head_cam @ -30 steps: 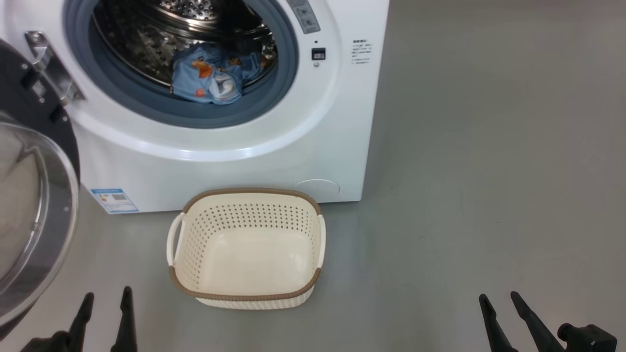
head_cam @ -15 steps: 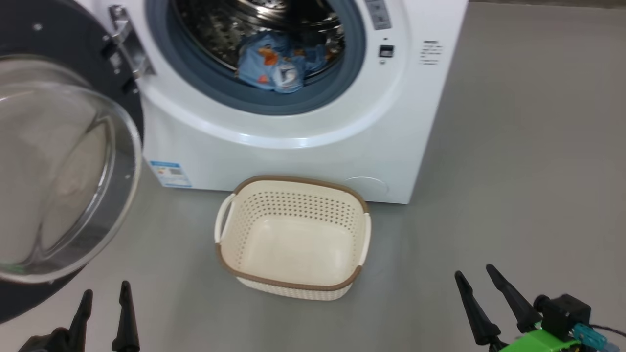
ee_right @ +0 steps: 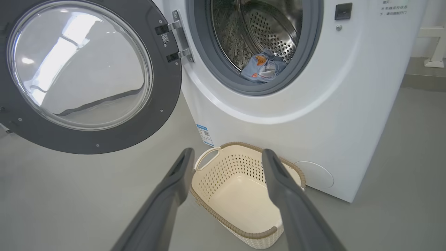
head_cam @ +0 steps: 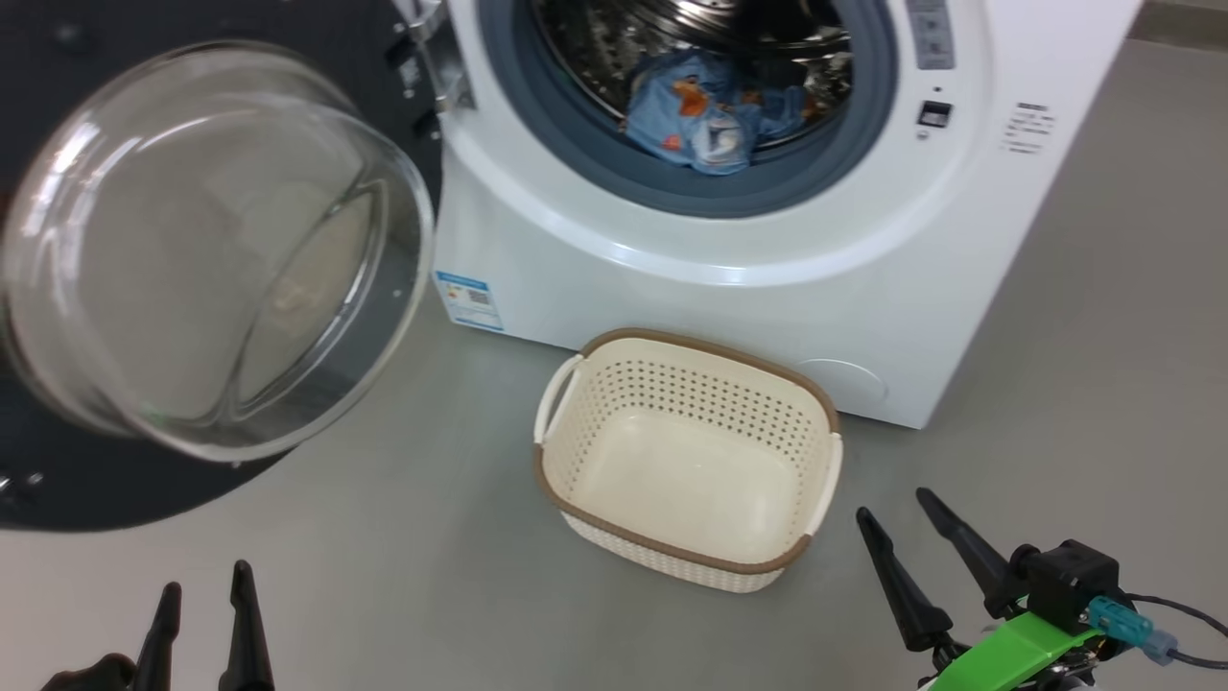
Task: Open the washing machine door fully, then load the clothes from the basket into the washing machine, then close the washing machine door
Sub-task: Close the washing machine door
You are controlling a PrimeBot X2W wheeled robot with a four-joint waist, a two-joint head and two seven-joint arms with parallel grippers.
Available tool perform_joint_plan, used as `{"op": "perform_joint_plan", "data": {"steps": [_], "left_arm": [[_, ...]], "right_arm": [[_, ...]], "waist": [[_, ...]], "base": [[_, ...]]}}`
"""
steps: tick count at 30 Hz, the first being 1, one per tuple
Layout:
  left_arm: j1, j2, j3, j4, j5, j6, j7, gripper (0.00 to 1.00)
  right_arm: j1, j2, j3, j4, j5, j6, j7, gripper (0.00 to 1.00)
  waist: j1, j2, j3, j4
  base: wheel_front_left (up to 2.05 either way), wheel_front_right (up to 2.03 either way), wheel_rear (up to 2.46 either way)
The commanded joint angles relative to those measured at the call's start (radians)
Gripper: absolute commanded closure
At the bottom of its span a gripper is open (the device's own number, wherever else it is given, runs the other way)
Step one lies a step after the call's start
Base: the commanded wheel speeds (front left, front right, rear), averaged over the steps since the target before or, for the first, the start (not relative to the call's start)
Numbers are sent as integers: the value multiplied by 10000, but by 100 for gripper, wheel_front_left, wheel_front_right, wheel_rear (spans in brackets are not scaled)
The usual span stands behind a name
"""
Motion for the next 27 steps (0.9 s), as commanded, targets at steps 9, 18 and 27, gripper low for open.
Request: {"op": "perform_joint_plan", "data": {"steps": [9, 18, 27], "left_arm": [[-10, 123, 177, -386, -314, 319, -36, 0], [38, 123, 219, -531, -452, 428, -36, 0], [-282, 231, 1286, -1837, -664, 11, -36, 100]], "right_arm": [[-646, -267, 683, 19, 179, 27, -120, 0], [-759, -200, 831, 127, 224, 27, -120, 0], [-461, -70, 652, 49, 233, 27, -120, 0]], "waist": [[0, -1, 49, 840], [0, -1, -18, 861], [0, -1, -187, 891]], "base": [[0, 0, 0], [0, 0, 0], [0, 0, 0]]}}
